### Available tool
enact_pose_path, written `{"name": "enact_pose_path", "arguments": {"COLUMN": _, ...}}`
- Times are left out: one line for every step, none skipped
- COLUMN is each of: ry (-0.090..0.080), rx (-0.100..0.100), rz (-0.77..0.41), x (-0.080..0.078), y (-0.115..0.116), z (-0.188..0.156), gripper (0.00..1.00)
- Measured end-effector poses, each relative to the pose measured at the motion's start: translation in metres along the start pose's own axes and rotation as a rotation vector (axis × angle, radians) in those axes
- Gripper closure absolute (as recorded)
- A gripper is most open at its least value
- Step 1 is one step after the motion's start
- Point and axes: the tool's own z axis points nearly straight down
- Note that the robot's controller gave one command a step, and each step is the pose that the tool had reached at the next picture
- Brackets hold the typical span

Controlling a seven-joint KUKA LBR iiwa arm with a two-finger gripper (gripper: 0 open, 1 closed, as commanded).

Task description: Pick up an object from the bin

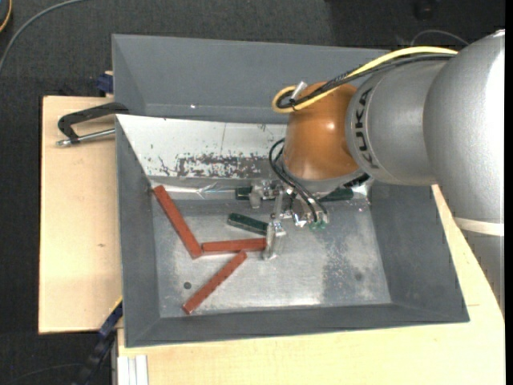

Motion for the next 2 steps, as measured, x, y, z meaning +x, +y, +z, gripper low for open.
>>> {"name": "enact_pose_path", "arguments": {"ry": 0.000, "rx": 0.000, "rz": 0.000, "x": 0.000, "y": 0.000, "z": 0.000, "gripper": 1.00}}
{"name": "enact_pose_path", "arguments": {"ry": -0.010, "rx": 0.001, "rz": -0.001, "x": -0.004, "y": 0.001, "z": -0.092, "gripper": 1.00}}
